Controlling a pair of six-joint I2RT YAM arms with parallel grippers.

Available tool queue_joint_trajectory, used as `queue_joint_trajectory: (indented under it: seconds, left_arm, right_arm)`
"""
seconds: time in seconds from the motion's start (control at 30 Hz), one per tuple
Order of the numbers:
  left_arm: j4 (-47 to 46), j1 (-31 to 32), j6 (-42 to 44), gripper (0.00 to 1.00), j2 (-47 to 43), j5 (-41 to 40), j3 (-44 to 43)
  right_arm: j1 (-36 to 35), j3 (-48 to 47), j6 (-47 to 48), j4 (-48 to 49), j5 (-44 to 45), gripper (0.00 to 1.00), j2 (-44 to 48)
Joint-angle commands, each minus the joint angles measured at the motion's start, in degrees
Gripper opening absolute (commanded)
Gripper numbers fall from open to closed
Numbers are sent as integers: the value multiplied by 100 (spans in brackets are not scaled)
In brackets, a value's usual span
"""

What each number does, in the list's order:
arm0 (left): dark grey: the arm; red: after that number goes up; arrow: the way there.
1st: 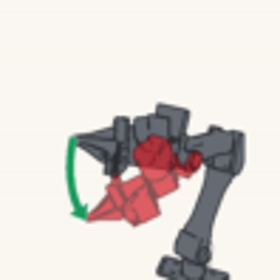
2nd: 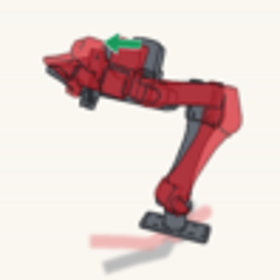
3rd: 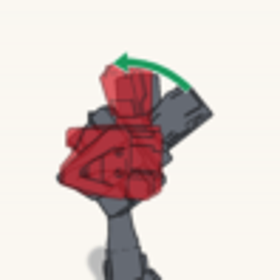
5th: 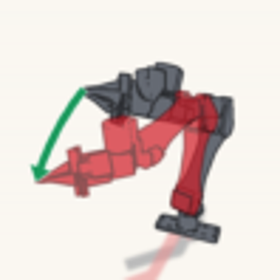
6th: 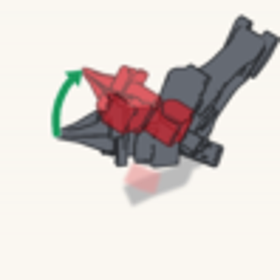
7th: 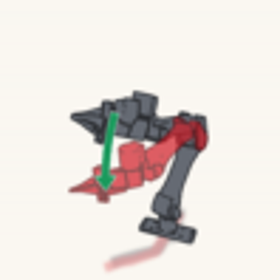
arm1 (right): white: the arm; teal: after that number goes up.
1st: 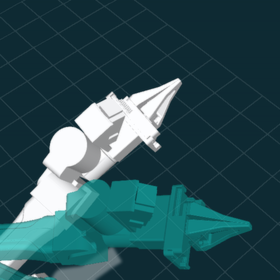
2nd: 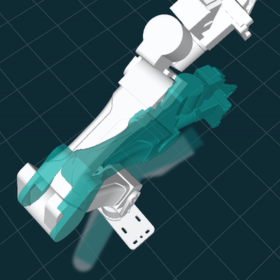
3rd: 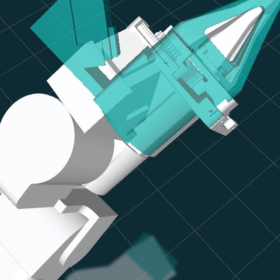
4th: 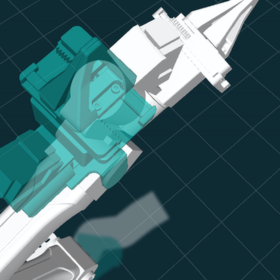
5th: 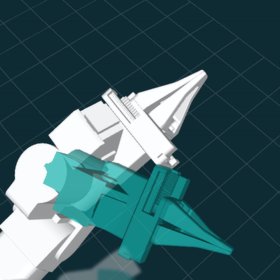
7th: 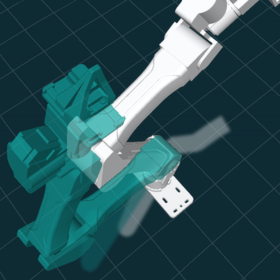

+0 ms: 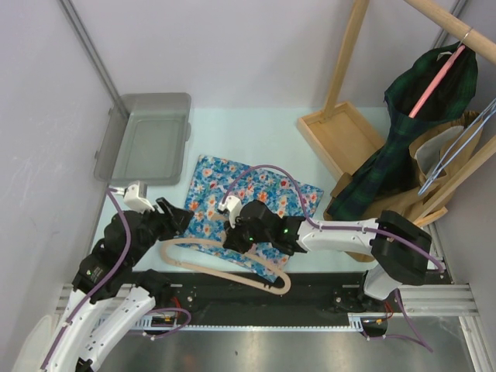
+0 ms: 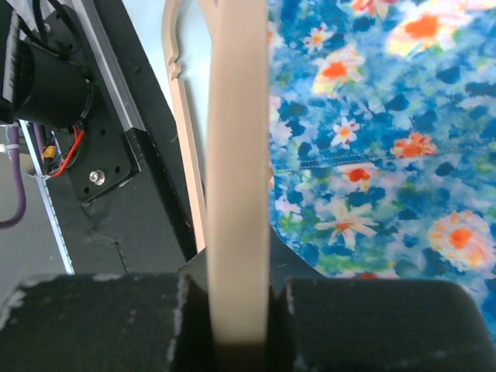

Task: Place the skirt on the hanger
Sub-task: Place skirt on hanger

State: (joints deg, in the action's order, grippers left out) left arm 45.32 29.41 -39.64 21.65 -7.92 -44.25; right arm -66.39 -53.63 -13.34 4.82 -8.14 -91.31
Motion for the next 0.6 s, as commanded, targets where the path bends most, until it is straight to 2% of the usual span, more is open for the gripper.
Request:
queue_joint_trajectory:
  seconds: [0.0, 0.17, 0.4, 0.57]
  left_arm:
    - [-243, 3, -27, 63, 67, 10, -57]
    - [-313, 3, 0, 63, 67, 160, -14]
    - [-498, -5, 132, 68, 23, 414, -31]
    - [-507, 3, 114, 69, 94, 493, -75]
  right_arm:
    - [-41, -175, 192, -254, 182, 0, -177]
    - [-49, -166, 183, -253, -3, 0, -125]
    - [126, -175, 69, -262, 23, 0, 666]
    - [398, -174, -80, -420, -213, 0, 1071]
